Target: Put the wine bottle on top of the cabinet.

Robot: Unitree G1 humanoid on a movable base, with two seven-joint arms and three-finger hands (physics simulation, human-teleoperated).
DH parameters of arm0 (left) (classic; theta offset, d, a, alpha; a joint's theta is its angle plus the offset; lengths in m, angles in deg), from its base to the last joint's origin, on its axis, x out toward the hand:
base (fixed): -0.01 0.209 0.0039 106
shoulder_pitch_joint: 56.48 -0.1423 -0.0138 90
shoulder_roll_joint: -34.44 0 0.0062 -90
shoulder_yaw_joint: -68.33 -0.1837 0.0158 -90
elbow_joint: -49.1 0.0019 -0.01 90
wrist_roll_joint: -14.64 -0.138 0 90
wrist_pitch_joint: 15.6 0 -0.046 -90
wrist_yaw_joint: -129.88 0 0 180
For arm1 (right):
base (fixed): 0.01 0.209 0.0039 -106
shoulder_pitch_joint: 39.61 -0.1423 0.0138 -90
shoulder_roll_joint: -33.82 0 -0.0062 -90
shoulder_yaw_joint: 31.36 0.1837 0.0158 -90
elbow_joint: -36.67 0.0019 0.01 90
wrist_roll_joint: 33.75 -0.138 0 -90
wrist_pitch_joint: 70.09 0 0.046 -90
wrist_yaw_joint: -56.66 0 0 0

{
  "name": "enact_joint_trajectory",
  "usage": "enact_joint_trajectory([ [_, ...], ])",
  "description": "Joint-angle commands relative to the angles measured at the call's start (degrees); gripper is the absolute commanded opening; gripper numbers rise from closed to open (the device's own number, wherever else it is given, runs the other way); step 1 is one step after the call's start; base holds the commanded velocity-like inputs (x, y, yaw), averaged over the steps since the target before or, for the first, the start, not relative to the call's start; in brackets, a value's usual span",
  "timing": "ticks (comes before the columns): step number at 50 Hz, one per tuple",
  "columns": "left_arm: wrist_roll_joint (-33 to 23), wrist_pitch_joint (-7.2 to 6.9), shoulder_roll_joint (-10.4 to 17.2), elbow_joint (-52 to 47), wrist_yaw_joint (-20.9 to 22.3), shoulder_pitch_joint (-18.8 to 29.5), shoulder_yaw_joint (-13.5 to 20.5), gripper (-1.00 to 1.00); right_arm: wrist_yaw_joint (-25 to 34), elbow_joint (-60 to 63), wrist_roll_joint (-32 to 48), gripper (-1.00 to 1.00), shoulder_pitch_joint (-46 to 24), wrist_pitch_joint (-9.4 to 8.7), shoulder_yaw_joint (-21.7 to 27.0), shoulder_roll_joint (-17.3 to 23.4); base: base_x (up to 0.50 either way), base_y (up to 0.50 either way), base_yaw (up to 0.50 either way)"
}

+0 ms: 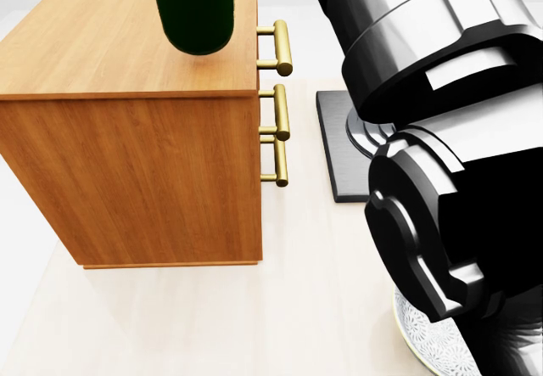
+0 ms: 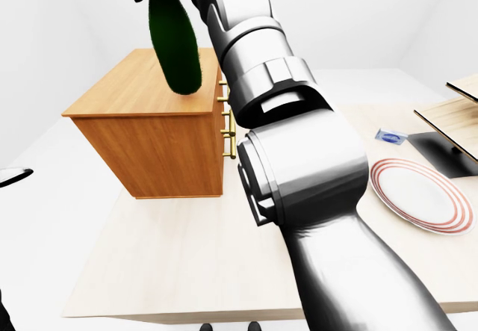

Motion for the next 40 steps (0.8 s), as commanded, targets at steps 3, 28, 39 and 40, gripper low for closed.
enact_joint_trajectory([
  [3, -0.2, 0.0, -0.1, 0.2, 0.0, 0.0, -0.2, 1.0, -0.4, 1.1, -0.5, -0.92, -0.5, 0.0, 1.8, 0.1, 0.0, 0.0, 0.0],
  [28, -0.4, 0.0, -0.2, 0.3, 0.0, 0.0, -0.4, 1.0, 0.9, 1.1, 1.0, -0.91, 0.3, 0.0, 1.3, -0.2, 0.0, 0.0, 0.0],
  [39, -0.6, 0.0, -0.2, 0.5, 0.1, 0.0, -0.5, 1.0, 0.8, 1.1, 0.9, -0.89, 0.8, 0.0, 1.4, -0.3, 0.0, 0.0, 0.0],
  [40, -0.6, 0.0, -0.3, 0.5, 0.1, 0.0, -0.5, 1.0, 0.7, 1.1, 0.9, -0.89, 0.9, 0.0, 1.5, -0.3, 0.0, 0.0, 0.0],
])
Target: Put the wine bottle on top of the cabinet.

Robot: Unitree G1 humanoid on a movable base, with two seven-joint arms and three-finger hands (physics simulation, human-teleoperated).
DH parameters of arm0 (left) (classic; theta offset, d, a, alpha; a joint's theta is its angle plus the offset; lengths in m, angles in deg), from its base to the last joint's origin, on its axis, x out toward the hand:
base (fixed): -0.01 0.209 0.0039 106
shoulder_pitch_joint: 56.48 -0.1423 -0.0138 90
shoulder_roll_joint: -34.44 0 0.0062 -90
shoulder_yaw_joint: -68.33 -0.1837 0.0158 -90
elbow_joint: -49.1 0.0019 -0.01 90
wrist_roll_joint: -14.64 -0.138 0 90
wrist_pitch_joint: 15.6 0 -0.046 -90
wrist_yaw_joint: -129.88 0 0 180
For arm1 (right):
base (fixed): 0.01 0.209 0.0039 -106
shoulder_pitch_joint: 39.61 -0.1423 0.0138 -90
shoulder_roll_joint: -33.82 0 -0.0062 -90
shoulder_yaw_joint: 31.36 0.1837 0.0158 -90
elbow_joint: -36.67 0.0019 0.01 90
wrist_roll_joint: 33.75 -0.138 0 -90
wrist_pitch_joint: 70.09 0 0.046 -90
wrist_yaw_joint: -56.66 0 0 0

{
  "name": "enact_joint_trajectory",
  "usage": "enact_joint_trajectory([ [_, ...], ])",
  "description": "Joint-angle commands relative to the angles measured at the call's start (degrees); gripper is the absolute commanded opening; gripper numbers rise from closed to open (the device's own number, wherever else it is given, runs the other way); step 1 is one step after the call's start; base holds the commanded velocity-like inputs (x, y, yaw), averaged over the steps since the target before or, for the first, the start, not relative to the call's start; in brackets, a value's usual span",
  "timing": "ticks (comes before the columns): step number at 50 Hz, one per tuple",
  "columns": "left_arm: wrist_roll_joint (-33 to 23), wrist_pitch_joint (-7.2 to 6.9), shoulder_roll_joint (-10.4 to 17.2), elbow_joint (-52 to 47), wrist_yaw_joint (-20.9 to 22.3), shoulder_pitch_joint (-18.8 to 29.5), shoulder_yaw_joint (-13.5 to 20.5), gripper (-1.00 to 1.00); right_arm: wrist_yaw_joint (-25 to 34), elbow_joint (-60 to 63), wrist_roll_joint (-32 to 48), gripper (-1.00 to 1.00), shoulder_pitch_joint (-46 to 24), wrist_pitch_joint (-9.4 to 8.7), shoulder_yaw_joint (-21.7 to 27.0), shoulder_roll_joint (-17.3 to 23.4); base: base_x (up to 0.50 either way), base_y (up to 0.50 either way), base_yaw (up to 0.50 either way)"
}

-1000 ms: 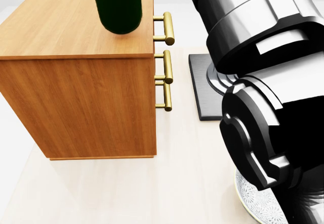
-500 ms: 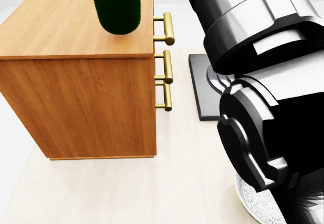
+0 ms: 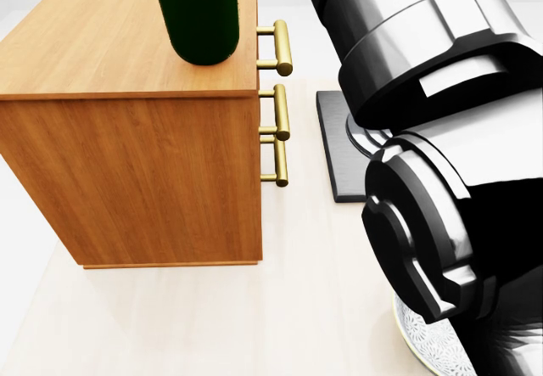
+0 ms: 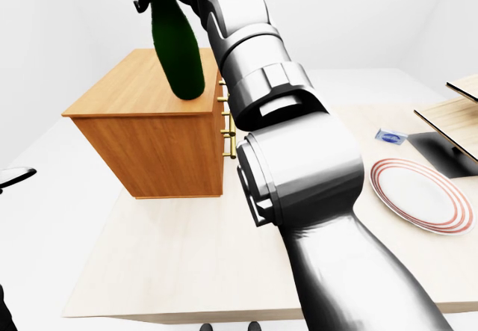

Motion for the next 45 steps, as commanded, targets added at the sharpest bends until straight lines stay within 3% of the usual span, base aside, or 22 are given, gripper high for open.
enact_joint_trajectory([
  [1, -0.2, 0.0, -0.1, 0.1, 0.0, -0.1, -0.2, 1.0, -0.7, 1.2, -0.9, -0.88, 0.0, 0.0, 1.5, 0.2, 0.0, 0.0, 0.0],
  [4, -0.2, 0.0, -0.1, 0.1, 0.1, -0.1, -0.3, 1.0, -0.9, 1.2, -0.8, -0.84, 0.0, 0.0, 1.5, 0.2, 0.0, 0.0, 0.0],
  [5, -0.2, 0.0, -0.1, 0.1, 0.1, -0.1, -0.3, 1.0, -0.9, 1.2, -0.8, -0.7, 0.0, 0.0, 1.5, 0.2, 0.0, 0.0, 0.0],
  [6, -0.2, 0.0, -0.1, 0.0, 0.0, 0.0, -0.3, 1.0, -0.9, 1.2, -0.7, -0.07, 0.0, 0.0, 1.4, 0.2, 0.0, 0.0, 0.0],
  [7, -0.3, 0.0, -0.1, 0.0, 0.0, 0.0, -0.3, 1.0, -1.3, 1.2, -0.6, 0.79, 0.0, 0.0, 1.4, 0.3, 0.0, 0.0, 0.0],
  [8, -0.2, 0.0, -0.1, 0.0, 0.0, 0.0, -0.3, 1.0, -1.2, 1.1, -0.7, 1.0, 0.0, 0.0, 1.5, 0.3, 0.0, 0.0, 0.0],
  [45, -0.6, 0.0, -0.3, 0.0, 0.1, 0.1, -0.6, 1.0, -2.1, 1.2, -0.7, 1.0, -0.5, 0.0, 1.6, 1.0, 0.0, 0.0, 0.0],
])
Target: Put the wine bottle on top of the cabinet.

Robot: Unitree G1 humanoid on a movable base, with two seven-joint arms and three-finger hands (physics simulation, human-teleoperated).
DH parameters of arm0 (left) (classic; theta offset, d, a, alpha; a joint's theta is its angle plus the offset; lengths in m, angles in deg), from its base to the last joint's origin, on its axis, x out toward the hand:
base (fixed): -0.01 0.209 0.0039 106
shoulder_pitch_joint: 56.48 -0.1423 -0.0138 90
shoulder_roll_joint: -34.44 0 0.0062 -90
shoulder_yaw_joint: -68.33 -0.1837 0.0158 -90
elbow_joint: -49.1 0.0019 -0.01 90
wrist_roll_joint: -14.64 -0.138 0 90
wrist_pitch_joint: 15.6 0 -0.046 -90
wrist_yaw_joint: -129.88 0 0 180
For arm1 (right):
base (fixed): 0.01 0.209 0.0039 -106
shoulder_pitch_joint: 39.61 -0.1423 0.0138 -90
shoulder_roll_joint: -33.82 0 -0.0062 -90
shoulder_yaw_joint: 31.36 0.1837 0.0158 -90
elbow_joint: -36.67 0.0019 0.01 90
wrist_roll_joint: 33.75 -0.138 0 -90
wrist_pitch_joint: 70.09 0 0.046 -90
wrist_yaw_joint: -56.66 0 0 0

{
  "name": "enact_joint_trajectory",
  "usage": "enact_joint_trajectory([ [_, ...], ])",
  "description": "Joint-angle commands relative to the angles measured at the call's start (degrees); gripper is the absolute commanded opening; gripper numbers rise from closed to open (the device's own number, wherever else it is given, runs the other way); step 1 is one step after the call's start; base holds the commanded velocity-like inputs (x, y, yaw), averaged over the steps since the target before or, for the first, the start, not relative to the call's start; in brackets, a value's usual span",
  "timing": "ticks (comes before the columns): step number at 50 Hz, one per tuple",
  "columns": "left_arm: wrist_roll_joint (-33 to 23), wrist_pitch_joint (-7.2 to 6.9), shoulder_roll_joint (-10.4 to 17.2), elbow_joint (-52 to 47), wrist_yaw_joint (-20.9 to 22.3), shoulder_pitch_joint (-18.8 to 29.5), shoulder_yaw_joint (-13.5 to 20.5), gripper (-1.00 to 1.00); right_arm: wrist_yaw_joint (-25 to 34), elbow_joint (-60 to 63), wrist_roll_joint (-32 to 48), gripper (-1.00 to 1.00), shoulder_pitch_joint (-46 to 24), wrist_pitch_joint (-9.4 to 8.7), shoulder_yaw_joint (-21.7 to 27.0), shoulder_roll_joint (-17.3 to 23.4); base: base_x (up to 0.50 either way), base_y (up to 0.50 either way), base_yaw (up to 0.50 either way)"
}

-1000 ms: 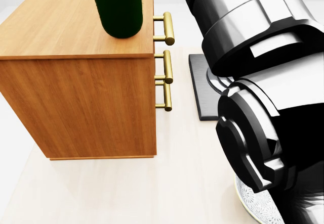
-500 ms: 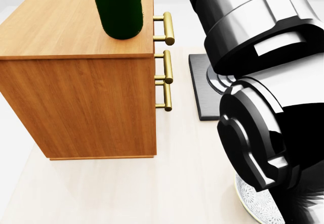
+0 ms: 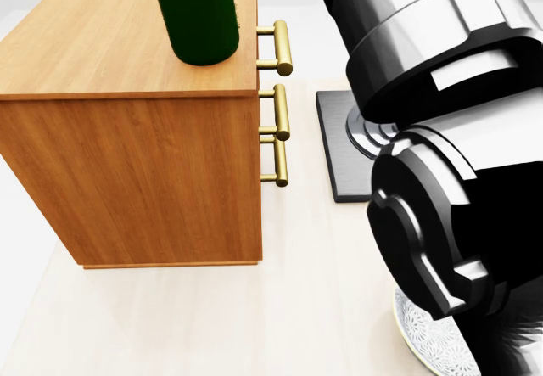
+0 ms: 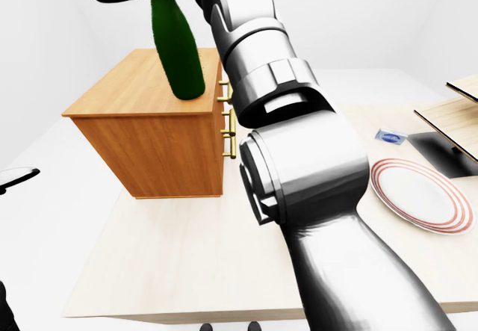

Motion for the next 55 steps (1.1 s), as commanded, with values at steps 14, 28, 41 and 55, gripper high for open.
enact_joint_trajectory([
  [14, -0.1, 0.0, -0.2, -0.3, 0.0, -0.1, -0.4, 1.0, -1.5, 0.2, -0.1, 1.0, -2.4, 0.0, 0.6, 2.0, 0.0, 0.0, 0.0],
  [28, 0.1, 0.0, -0.2, -1.0, -0.1, 0.1, -0.3, 1.0, -3.6, 0.0, -1.2, 1.0, -4.6, 0.0, 1.8, 3.7, 0.0, 0.0, 0.0],
  [41, -0.1, 0.0, -0.2, -1.0, -0.2, 0.3, -0.6, 1.0, -6.6, 0.0, -2.6, 1.0, -6.0, 0.0, 2.7, 5.4, 0.0, 0.0, 0.0],
  [55, -0.4, 0.0, -0.2, -0.8, -0.3, 0.5, -1.0, 1.0, -10.0, -0.1, -4.4, 1.0, -7.9, 0.0, 3.8, 7.3, 0.0, 0.0, 0.0],
])
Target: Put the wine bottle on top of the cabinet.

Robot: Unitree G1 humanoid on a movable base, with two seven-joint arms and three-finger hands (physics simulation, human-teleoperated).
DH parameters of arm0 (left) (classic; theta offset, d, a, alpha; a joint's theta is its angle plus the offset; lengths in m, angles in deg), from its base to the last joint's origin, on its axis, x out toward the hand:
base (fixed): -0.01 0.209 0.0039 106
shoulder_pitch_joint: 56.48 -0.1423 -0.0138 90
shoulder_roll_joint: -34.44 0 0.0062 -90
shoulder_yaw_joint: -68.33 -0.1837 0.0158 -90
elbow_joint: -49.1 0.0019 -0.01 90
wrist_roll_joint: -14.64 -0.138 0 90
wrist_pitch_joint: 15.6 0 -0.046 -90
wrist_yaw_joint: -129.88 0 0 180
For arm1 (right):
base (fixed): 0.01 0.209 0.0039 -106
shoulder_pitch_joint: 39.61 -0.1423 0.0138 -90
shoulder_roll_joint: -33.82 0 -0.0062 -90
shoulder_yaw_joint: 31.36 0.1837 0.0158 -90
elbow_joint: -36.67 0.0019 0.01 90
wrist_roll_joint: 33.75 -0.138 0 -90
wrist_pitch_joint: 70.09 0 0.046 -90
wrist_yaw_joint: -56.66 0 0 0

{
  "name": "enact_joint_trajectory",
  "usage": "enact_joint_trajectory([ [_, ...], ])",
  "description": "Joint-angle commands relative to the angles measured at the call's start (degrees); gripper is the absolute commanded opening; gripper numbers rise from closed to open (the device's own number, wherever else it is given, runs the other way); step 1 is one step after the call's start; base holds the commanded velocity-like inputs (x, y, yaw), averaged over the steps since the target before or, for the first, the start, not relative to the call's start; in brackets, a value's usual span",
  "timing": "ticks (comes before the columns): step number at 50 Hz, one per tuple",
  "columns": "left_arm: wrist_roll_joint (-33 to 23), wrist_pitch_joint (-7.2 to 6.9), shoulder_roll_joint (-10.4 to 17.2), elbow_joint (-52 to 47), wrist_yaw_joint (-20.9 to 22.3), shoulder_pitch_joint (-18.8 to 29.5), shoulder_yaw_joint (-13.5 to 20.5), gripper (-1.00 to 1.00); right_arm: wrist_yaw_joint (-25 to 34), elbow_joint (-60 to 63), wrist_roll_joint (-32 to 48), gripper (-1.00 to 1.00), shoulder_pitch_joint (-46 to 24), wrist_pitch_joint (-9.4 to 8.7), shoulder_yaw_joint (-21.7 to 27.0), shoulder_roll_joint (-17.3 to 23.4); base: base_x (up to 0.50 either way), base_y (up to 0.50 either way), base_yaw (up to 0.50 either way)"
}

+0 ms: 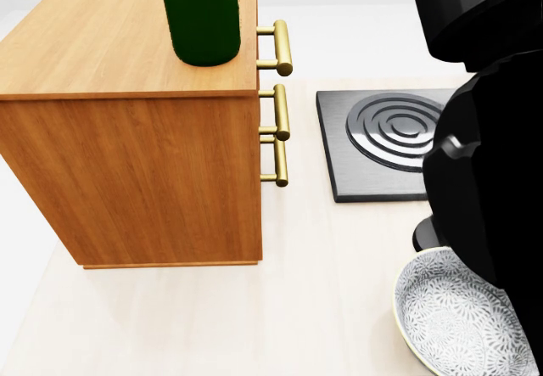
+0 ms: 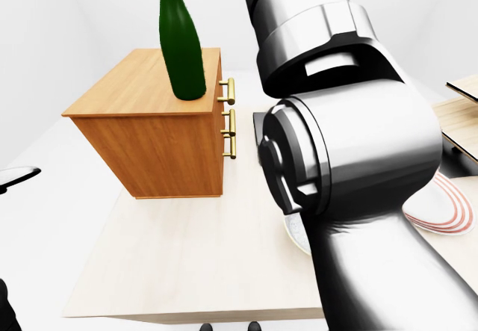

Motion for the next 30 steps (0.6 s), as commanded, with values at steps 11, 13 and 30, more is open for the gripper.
enact_joint_trajectory([
  [11, -0.1, 0.0, 0.0, -0.2, -0.1, 0.2, -0.3, 1.0, -13.9, -0.3, -6.7, 1.0, -3.2, 0.0, 4.3, 4.1, 0.0, 0.0, 0.0],
  [13, -0.1, 0.0, 0.0, -0.3, -0.2, 0.2, -0.2, 1.0, -15.7, -0.3, -7.8, 1.0, -3.7, 0.0, 4.7, 4.7, 0.0, 0.0, 0.0],
  [30, 0.3, 0.0, 0.2, -0.9, -0.3, 0.3, 0.1, 1.0, -23.4, -0.5, -10.7, 1.0, -5.0, 0.0, 4.4, 7.4, 0.0, 0.0, 0.0],
])
